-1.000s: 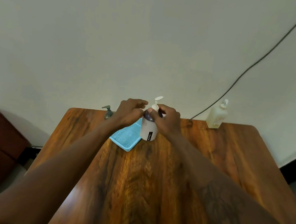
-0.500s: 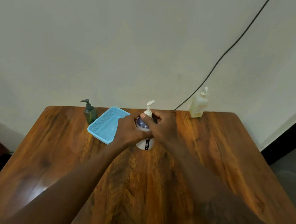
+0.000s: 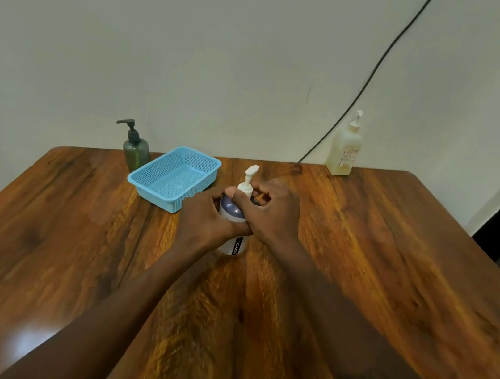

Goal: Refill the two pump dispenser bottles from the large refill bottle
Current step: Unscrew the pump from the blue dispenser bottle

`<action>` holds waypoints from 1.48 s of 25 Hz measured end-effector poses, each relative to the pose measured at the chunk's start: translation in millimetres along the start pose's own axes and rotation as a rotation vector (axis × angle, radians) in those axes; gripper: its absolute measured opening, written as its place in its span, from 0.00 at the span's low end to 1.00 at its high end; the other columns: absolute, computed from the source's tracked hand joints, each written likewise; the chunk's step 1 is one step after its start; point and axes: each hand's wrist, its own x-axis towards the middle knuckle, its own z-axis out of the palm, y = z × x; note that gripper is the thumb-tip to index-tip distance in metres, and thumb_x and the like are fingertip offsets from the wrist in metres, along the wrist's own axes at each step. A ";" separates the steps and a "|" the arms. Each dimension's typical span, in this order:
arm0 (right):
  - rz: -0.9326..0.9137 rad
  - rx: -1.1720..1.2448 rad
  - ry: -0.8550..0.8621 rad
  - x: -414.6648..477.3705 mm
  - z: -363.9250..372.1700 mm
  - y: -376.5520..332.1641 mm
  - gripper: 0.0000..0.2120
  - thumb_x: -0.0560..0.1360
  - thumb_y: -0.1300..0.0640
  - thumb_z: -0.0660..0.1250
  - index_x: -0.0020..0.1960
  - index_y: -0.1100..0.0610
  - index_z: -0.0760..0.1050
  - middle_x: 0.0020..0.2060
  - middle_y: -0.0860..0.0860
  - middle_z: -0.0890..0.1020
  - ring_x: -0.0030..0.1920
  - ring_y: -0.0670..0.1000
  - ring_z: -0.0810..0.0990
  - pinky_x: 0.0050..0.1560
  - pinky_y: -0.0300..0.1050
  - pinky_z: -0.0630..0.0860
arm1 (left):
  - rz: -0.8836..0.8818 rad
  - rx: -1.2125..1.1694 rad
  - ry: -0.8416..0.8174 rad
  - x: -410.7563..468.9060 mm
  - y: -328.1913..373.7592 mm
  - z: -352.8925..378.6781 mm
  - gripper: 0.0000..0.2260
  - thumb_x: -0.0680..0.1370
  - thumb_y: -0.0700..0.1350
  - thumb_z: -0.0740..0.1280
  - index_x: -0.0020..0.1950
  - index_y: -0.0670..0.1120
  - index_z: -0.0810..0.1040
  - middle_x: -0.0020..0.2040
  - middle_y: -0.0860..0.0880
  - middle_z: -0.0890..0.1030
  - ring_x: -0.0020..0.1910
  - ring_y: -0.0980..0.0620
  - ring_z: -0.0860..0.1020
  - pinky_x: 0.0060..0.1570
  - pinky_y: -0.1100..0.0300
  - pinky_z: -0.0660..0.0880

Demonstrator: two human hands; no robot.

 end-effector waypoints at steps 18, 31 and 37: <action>-0.131 0.252 -0.216 -69.4 -31.4 -54.9 0.20 0.70 0.43 0.79 0.50 0.57 0.82 0.40 0.54 0.83 0.36 0.43 0.78 0.38 0.40 0.79 | -0.002 -0.127 -0.032 -86.5 1.8 -64.9 0.26 0.59 0.57 0.84 0.54 0.58 0.81 0.49 0.57 0.85 0.46 0.60 0.83 0.46 0.53 0.84; -0.111 0.107 -0.162 -67.3 -28.9 -65.8 0.20 0.68 0.40 0.80 0.48 0.55 0.82 0.36 0.44 0.82 0.35 0.40 0.78 0.35 0.35 0.77 | 0.012 -0.044 -0.075 -82.8 -4.0 -68.4 0.32 0.60 0.55 0.84 0.62 0.53 0.81 0.53 0.56 0.83 0.50 0.59 0.82 0.45 0.62 0.81; 0.008 0.456 -0.522 -58.0 -30.2 -59.1 0.29 0.75 0.66 0.72 0.74 0.54 0.72 0.61 0.51 0.83 0.61 0.46 0.82 0.60 0.47 0.82 | 0.020 -0.047 -0.096 -80.6 -13.5 -69.5 0.32 0.62 0.53 0.84 0.64 0.54 0.80 0.52 0.60 0.80 0.48 0.66 0.78 0.45 0.66 0.77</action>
